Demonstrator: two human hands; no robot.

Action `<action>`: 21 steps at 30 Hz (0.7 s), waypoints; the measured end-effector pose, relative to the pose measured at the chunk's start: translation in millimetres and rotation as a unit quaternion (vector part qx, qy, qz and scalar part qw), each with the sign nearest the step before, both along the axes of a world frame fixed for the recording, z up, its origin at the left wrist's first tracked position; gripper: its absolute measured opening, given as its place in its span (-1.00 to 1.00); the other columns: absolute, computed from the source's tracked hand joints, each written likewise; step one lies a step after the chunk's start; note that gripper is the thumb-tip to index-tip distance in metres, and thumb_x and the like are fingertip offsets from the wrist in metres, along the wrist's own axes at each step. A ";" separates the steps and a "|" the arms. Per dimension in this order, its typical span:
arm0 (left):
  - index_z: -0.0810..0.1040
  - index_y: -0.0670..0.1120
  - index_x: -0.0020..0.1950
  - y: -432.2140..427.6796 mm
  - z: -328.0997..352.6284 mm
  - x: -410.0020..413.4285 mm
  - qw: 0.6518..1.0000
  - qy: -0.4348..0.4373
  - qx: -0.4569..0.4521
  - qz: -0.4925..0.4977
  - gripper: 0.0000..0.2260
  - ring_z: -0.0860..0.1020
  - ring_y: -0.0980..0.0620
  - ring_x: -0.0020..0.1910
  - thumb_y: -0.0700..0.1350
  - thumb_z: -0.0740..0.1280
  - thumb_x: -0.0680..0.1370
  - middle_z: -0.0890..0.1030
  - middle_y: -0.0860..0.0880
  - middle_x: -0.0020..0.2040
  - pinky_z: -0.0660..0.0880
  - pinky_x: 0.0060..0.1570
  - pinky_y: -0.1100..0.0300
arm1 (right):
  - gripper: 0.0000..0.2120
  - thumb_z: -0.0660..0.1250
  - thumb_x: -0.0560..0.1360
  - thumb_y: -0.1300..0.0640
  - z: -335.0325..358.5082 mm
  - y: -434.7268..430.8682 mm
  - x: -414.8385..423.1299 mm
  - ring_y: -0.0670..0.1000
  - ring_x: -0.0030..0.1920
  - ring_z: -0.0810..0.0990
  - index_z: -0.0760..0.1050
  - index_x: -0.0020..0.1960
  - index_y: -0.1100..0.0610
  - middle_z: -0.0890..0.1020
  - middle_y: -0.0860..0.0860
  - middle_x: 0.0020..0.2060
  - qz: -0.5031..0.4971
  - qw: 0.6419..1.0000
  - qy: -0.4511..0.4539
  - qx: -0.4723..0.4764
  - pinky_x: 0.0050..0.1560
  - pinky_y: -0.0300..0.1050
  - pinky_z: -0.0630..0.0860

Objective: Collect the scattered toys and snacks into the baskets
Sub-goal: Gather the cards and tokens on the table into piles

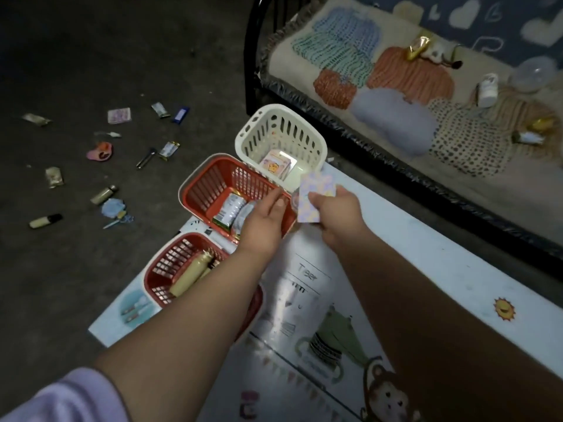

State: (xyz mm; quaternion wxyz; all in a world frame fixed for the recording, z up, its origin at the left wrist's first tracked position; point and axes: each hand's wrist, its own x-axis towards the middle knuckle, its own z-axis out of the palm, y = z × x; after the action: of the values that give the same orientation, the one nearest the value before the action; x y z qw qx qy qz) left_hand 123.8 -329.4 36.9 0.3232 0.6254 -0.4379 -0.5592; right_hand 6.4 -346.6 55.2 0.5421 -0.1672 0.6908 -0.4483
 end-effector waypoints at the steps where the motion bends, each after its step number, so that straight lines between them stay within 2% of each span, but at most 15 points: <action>1: 0.44 0.07 0.37 -9.0 -1.0 6.7 0.999 -0.036 -0.003 -0.006 -0.69 0.44 0.02 0.30 -0.05 0.16 0.63 0.48 0.02 0.33 0.33 0.35 0.13 | -0.72 0.28 0.51 0.33 -0.7 -16.4 -1.8 0.16 0.03 0.62 0.50 0.20 0.20 0.63 0.13 0.06 0.028 0.997 0.066 -0.011 0.14 0.15 0.55; 3: 0.48 0.09 0.33 -27.6 -7.3 22.6 0.995 -0.095 0.002 -0.021 -0.71 0.45 -0.01 0.29 -0.07 0.17 0.62 0.49 0.01 0.33 0.36 0.34 0.09 | -0.76 0.27 0.51 0.28 -1.9 -47.2 -4.3 0.12 0.03 0.61 0.52 0.16 0.17 0.63 0.09 0.01 0.110 0.975 0.192 -0.035 0.13 0.06 0.55; 6: 0.51 0.09 0.28 -46.7 -15.5 40.9 0.987 -0.146 -0.015 -0.061 -0.73 0.48 0.04 0.24 -0.08 0.18 0.61 0.52 0.04 0.28 0.39 0.22 0.20 | -0.76 0.23 0.52 0.25 -4.8 -80.6 -6.9 0.09 -0.04 0.58 0.54 0.16 0.16 0.61 0.07 -0.04 0.215 0.925 0.308 -0.061 0.01 -0.05 0.53; 9: 0.53 0.08 0.25 -64.2 -24.5 52.9 0.978 -0.182 -0.036 -0.101 -0.74 0.46 0.11 0.15 -0.09 0.19 0.61 0.51 0.05 0.28 0.32 0.06 0.30 | -0.73 0.21 0.51 0.25 -15.4 -107.9 -2.6 0.06 -0.09 0.54 0.54 0.17 0.15 0.59 0.06 -0.05 0.296 0.879 0.368 -0.065 -0.12 -0.17 0.43; 11: 0.53 0.10 0.25 -72.3 -27.8 56.7 0.974 -0.191 -0.033 -0.117 -0.74 0.44 0.16 0.09 -0.10 0.19 0.61 0.49 0.06 0.29 0.33 -0.04 0.31 | -0.70 0.21 0.51 0.25 -22.7 -120.6 -1.2 0.12 0.02 0.55 0.51 0.22 0.17 0.60 0.12 0.06 0.343 0.840 0.417 -0.054 -0.08 -0.20 0.37; 14: 0.53 0.10 0.25 -79.4 -29.3 57.4 0.967 -0.205 -0.036 -0.144 -0.73 0.43 0.17 0.12 -0.11 0.19 0.61 0.49 0.09 0.29 0.31 0.01 0.31 | -0.71 0.22 0.54 0.20 -26.8 -133.8 1.7 0.18 0.12 0.53 0.49 0.24 0.18 0.58 0.19 0.13 0.406 0.789 0.461 -0.038 -0.06 -0.19 0.33; 16: 0.53 0.09 0.24 -87.1 -31.5 59.2 0.966 -0.205 -0.042 -0.150 -0.74 0.43 0.18 0.13 -0.12 0.19 0.60 0.51 0.10 0.26 0.29 0.04 0.30 | -0.75 0.21 0.56 0.11 -31.1 -144.1 7.9 0.18 0.10 0.53 0.51 0.17 0.20 0.60 0.19 0.07 0.457 0.754 0.472 -0.006 -0.01 -0.14 0.40; 19: 0.53 0.09 0.23 -95.3 -33.4 61.7 0.968 -0.192 -0.045 -0.154 -0.75 0.42 0.20 0.11 -0.11 0.19 0.61 0.50 0.13 0.23 0.32 0.01 0.31 | -0.67 0.15 0.58 0.00 -40.2 -155.7 15.0 0.17 0.06 0.55 0.52 0.10 0.22 0.60 0.18 0.03 0.527 0.683 0.498 0.085 0.10 -0.03 0.48; 21: 0.54 0.10 0.20 -99.4 -34.2 63.2 0.969 -0.187 -0.047 -0.153 -0.76 0.45 0.20 0.07 -0.10 0.19 0.60 0.51 0.14 0.18 0.36 -0.02 0.31 | -0.68 0.14 0.59 0.03 -46.1 -163.0 14.6 0.19 0.08 0.54 0.50 0.11 0.24 0.59 0.20 0.06 0.524 0.673 0.514 0.099 0.10 -0.04 0.46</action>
State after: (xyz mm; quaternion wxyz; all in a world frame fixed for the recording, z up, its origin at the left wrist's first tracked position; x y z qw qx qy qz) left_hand 187.0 -428.8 2.7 0.1751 0.6289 -0.6064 -0.4540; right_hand 20.9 -509.5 9.2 0.2610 -0.6508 0.6998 0.1365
